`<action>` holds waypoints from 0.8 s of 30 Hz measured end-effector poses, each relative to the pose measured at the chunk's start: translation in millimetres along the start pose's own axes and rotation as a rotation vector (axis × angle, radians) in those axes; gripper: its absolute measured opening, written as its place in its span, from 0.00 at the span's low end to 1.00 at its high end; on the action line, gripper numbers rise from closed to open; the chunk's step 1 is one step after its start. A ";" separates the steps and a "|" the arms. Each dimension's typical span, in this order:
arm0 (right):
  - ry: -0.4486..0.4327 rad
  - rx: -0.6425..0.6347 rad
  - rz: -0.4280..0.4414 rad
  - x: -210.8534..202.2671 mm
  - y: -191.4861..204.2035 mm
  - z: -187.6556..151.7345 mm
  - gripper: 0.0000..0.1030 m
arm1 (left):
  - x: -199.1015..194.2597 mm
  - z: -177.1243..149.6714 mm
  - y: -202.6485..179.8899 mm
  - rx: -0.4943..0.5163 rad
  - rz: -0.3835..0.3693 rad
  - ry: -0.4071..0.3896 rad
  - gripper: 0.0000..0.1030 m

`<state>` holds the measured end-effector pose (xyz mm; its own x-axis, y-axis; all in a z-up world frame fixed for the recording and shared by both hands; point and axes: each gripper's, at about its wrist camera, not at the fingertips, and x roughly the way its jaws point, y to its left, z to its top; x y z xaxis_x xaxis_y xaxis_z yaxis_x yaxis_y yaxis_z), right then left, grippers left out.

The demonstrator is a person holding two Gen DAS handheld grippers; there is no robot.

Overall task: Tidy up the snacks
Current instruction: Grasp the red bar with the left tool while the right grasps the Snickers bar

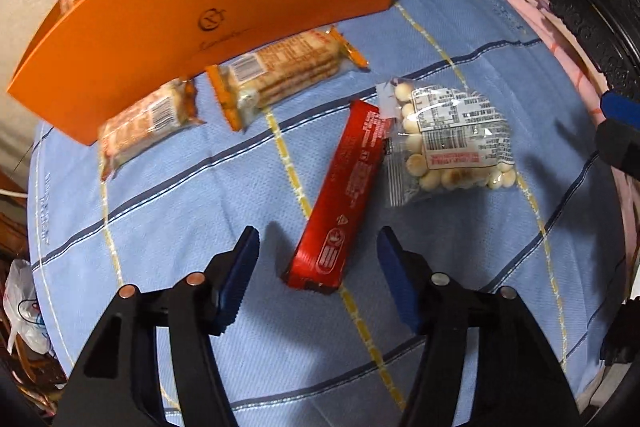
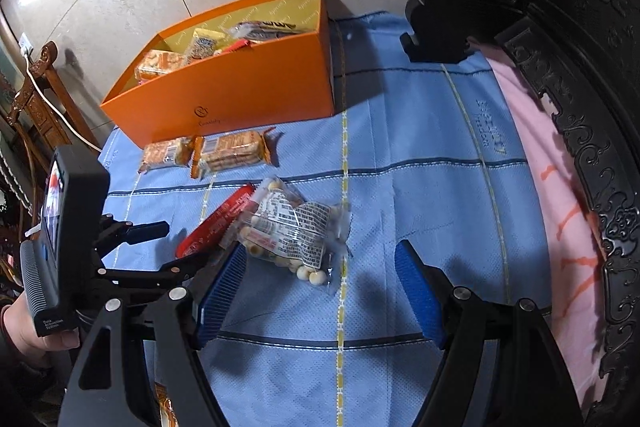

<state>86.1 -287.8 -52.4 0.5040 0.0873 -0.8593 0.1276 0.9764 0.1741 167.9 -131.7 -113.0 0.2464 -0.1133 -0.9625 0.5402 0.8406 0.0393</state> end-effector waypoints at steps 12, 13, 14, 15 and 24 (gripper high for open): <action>0.001 -0.055 0.046 0.5 22.6 9.8 0.75 | 17.6 13.5 5.6 -0.005 -0.013 0.019 0.24; 0.002 -0.061 0.052 -0.4 25.6 9.8 0.75 | 16.8 12.5 9.2 -0.014 -0.014 0.017 0.23; 0.005 -0.069 0.059 -1.1 29.1 9.3 0.75 | 15.6 11.3 14.7 -0.030 -0.012 0.016 0.23; 0.010 -0.079 0.066 -1.9 32.5 8.4 0.75 | 11.1 7.5 21.6 -0.043 -0.014 0.014 0.23; 0.120 -0.297 0.220 -4.4 99.8 -45.0 0.75 | -31.0 -21.1 56.5 -0.088 0.004 -0.046 0.23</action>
<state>58.1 -181.9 -52.9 0.3860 0.3064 -0.8701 -0.2341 0.9449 0.2288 173.8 -69.5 -86.6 0.2860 -0.1320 -0.9491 0.4672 0.8840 0.0179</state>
